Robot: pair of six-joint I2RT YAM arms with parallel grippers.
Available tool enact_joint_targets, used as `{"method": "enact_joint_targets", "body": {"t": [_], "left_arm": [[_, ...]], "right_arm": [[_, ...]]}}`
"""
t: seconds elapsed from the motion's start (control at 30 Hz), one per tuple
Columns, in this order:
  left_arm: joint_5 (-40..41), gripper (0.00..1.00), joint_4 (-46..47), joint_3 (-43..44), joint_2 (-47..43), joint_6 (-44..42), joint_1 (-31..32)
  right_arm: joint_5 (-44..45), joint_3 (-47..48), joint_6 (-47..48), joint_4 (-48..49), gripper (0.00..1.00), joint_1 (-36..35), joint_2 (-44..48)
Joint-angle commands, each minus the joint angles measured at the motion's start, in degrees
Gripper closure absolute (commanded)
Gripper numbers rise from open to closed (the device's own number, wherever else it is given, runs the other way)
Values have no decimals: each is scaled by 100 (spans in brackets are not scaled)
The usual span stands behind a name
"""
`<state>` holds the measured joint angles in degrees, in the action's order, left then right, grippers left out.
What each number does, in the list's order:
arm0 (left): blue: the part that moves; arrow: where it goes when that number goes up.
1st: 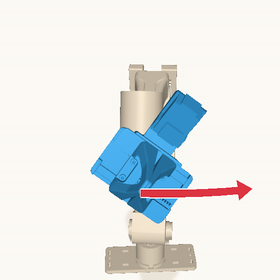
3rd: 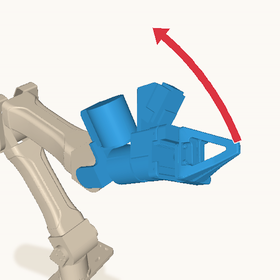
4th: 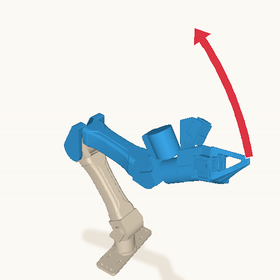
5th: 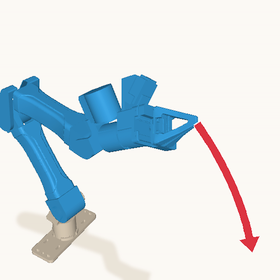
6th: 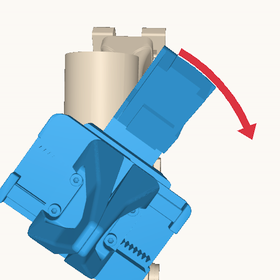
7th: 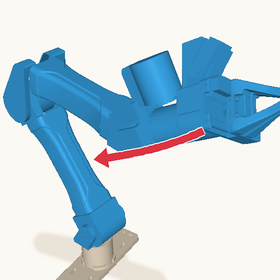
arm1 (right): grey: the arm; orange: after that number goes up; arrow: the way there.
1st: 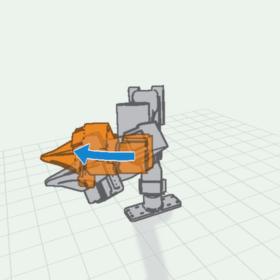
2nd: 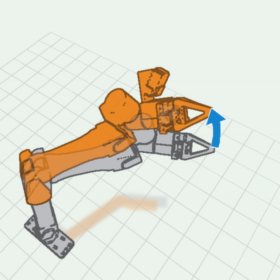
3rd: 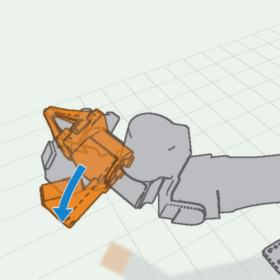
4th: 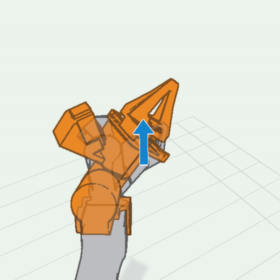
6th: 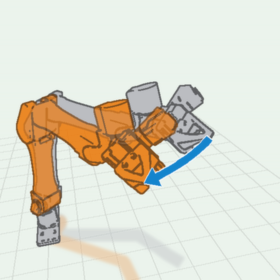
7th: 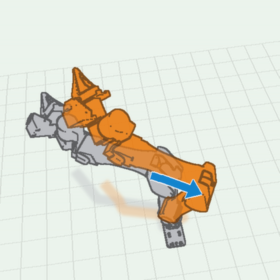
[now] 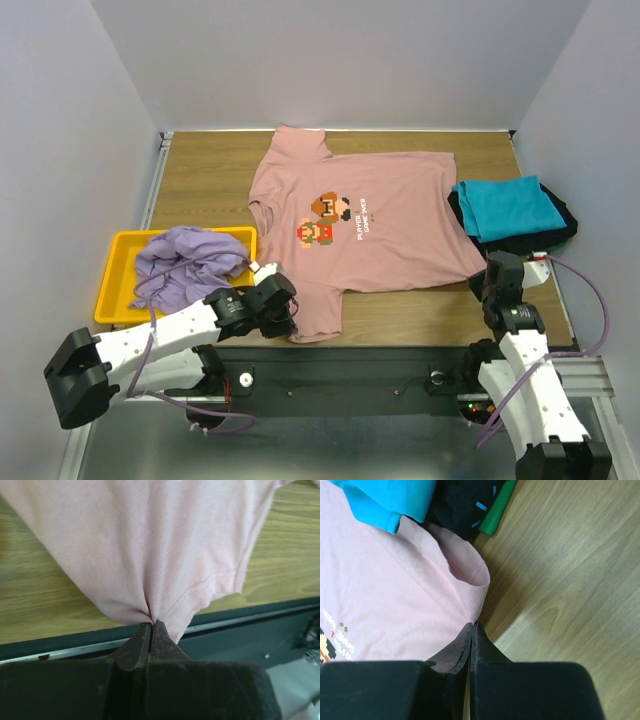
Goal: Fold and stack the t-shirts
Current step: Fold the tshirt
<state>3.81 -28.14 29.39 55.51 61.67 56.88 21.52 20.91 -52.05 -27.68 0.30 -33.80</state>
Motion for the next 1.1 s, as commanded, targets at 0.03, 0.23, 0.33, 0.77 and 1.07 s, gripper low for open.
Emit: {"method": "enact_joint_targets", "body": {"t": [0.03,0.23,0.33,0.77,1.07], "left_arm": [[-232,100,246,58,-356,-234,-2],[-206,100,738,436,73,-664,-194],[-302,100,1055,647,337,-989,-623],[-223,100,1680,1877,1401,-1737,-1794],[-100,100,2233,2422,1533,-2071,-2672]], "right_arm": [[-86,379,81,-352,100,-21,-231],[-822,668,651,271,100,-21,-1257],[-1018,836,766,561,100,-21,-1716],[-798,2022,1030,914,100,-21,-3052],[-578,3067,1346,923,99,-21,-4037]]}}
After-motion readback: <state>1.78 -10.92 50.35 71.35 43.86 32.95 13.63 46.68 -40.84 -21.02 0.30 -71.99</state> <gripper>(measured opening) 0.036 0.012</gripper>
